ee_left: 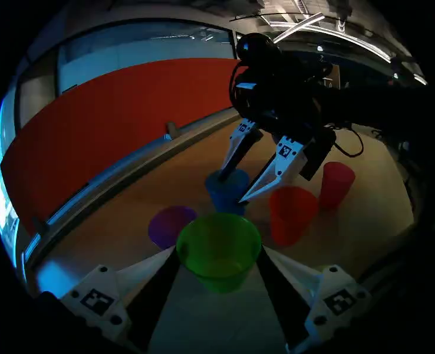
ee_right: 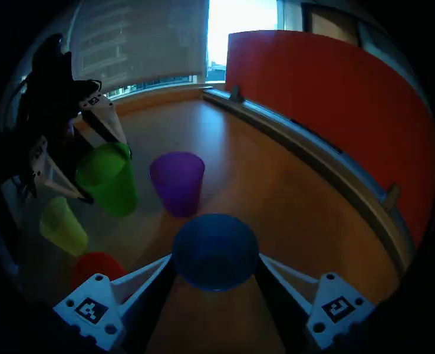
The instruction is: Pour water
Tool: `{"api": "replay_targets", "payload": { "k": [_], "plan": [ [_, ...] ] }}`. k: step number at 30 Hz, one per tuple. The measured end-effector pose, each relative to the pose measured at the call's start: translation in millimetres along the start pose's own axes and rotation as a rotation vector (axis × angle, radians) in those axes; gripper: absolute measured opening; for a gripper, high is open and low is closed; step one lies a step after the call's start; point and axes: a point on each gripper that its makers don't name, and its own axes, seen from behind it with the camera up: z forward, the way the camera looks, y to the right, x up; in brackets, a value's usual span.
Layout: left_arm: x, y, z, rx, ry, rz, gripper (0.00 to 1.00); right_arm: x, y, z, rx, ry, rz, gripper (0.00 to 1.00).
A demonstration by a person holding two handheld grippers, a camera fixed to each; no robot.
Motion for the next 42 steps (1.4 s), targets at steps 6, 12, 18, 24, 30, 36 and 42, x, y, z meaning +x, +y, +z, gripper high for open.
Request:
{"api": "replay_targets", "payload": {
  "k": [6, 12, 18, 24, 30, 36, 42],
  "plan": [
    [2, -1.0, -0.8, 0.005, 0.006, -0.002, 0.88, 7, 2, -1.9, -0.006, 0.045, 0.018, 0.9],
    [6, -1.7, -2.0, 0.01, 0.009, 0.004, 0.88, 13, 3, -6.9, -0.009, 0.089, 0.032, 0.9],
    [15, -1.7, -4.6, 0.015, 0.024, -0.001, 0.88, 25, 3, -21.7, -0.026, 0.139, 0.028, 0.89],
    [28, 1.1, -12.2, 0.027, 0.048, -0.006, 0.88, 47, -5, -49.2, -0.037, 0.207, 0.029, 0.89],
    [45, 8.1, -26.4, 0.042, 0.082, -0.009, 0.88, 66, -16, -83.5, -0.064, 0.268, 0.026, 0.89],
    [67, 16.6, -45.4, 0.058, 0.124, -0.013, 0.88, 82, -29, -121.4, -0.095, 0.325, 0.028, 0.89],
    [83, 29.4, -64.9, 0.074, 0.164, -0.017, 0.88, 90, -48, -157.2, -0.132, 0.388, 0.038, 0.89]
  ]
}}
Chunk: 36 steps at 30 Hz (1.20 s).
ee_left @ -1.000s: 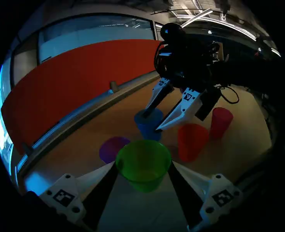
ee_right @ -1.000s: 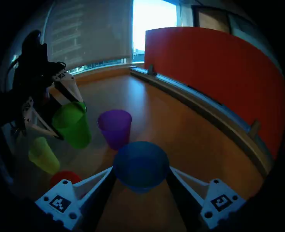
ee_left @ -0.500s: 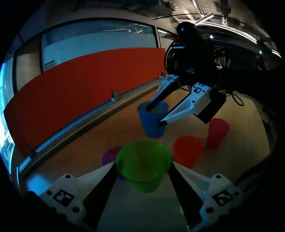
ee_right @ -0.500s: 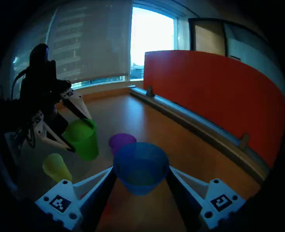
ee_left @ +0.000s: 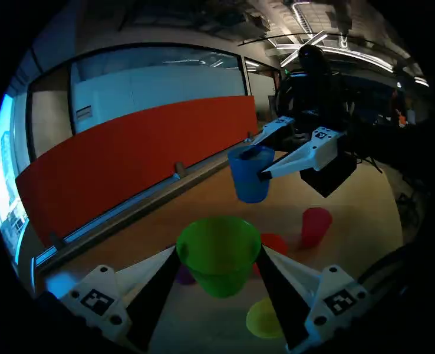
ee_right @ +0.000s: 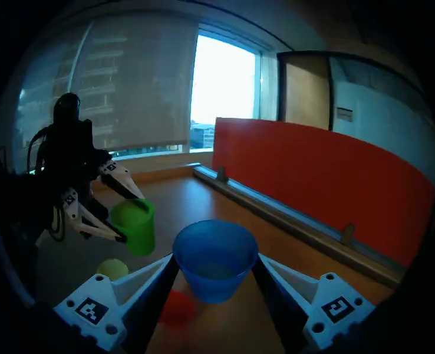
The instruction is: Pour water
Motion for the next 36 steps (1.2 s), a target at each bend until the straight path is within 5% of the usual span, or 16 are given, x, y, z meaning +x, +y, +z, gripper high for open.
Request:
{"api": "replay_targets", "payload": {
  "k": [17, 36],
  "plan": [
    [28, 45.8, -58.7, 0.012, 0.129, -0.06, 0.88, 16, -64, -64.3, -0.056, 0.155, 0.018, 0.89],
    [32, 95.9, -102.1, 0.012, 0.261, -0.145, 0.88, -4, -116, -94.3, -0.114, 0.218, 0.026, 0.89]
  ]
}}
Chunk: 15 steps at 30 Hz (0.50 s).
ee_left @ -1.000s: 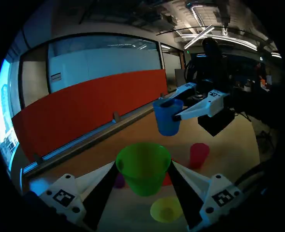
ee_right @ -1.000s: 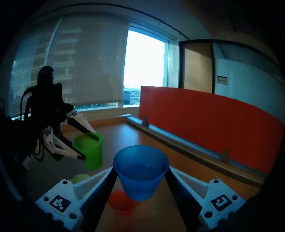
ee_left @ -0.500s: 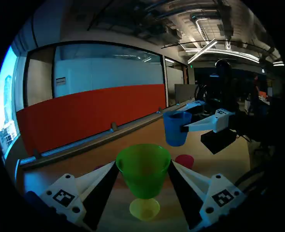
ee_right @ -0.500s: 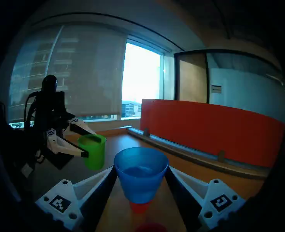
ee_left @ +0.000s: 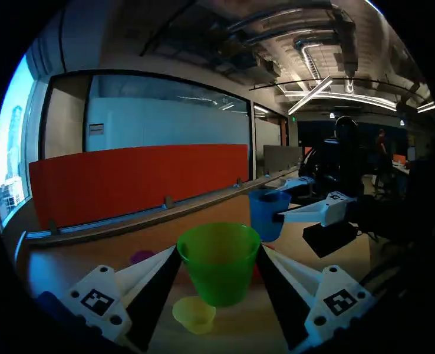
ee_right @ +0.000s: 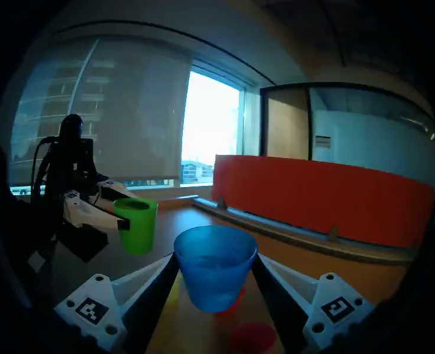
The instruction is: Pour water
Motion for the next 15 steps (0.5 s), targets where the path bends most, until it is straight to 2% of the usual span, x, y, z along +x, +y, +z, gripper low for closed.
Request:
{"api": "replay_targets", "payload": {
  "k": [6, 15],
  "plan": [
    [-6, 7.6, -4.4, -0.001, 0.017, -0.038, 0.88, -4, -9, -4.7, 0.0, 0.021, 0.022, 0.89],
    [-6, 10.1, -8.7, -0.004, 0.027, -0.047, 0.88, -4, -18, -6.0, 0.005, 0.017, 0.014, 0.89]
  ]
}}
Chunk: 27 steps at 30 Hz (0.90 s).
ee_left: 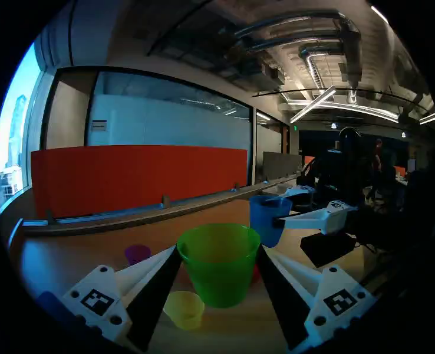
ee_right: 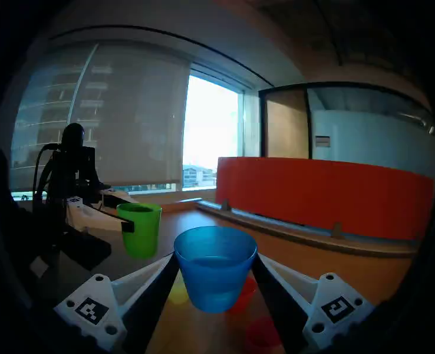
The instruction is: Pour water
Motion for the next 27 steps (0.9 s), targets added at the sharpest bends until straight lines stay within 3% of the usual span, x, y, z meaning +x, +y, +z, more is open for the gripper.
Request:
{"api": "replay_targets", "payload": {
  "k": [18, 27],
  "plan": [
    [-4, 19.0, -3.9, -0.044, -0.012, 0.024, 0.87, 15, -14, 7.4, 0.07, -0.024, -0.115, 0.89],
    [-8, 25.4, -3.0, -0.06, -0.017, 0.02, 0.88, 28, -14, 13.5, 0.103, -0.023, -0.201, 0.89]
  ]
}}
